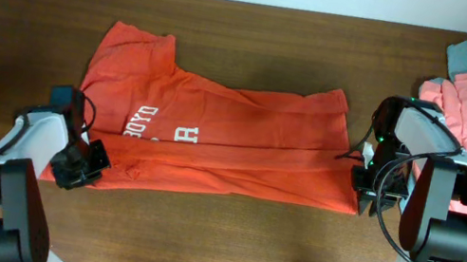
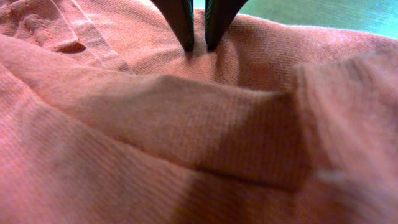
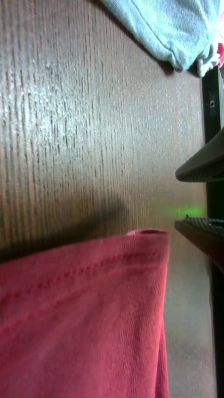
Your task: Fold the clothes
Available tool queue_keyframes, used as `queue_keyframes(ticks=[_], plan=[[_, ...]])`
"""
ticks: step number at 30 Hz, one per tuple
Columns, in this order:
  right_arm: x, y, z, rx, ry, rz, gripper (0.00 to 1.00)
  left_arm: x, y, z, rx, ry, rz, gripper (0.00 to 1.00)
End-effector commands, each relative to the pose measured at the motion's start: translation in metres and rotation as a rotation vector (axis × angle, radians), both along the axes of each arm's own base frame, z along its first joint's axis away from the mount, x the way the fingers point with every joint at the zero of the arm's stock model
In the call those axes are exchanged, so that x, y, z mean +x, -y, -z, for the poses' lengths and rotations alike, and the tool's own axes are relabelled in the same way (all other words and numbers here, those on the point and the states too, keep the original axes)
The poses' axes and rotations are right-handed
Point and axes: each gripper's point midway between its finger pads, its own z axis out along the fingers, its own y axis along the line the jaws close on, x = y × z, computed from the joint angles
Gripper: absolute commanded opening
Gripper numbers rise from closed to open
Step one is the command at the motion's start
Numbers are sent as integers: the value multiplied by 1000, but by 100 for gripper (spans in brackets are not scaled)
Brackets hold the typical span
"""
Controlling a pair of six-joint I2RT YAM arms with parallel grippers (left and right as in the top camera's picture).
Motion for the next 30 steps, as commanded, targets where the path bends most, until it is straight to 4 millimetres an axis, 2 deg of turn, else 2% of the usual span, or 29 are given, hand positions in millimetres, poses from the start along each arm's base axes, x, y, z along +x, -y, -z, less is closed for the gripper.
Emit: queue_keyframes(ticks=[1,6,9,13,16,17,18,19,21,25,30], plan=[[-2,3,3,-27,-15,11,23,-61,-1,31,3,-221,-9,9],[3,3,3,-29,15,19,14,-55,1,28,-11,-199,-13,8],[16,1,-10,-23,91,26,13,-45,-2,16,-2,-164,-14,8],[42,-4,-39,8,263,41,13,-20,0,-13,-18,-25,-6,9],[54,-11,-50,46,344,45,9,-3,2,-40,-24,107,7,11],[57,-16,-52,82,362,36,7,0,3,-49,-23,147,9,16],[58,-21,-52,112,370,31,7,4,2,-61,-11,197,15,34],[60,-25,-51,144,375,25,6,5,2,-68,-2,229,16,44],[60,-31,-48,173,378,10,6,8,1,-82,12,283,17,56],[53,-40,-38,179,358,-18,6,10,1,-93,25,333,19,59],[46,-55,-16,188,354,-64,6,10,1,-93,25,334,19,59]])
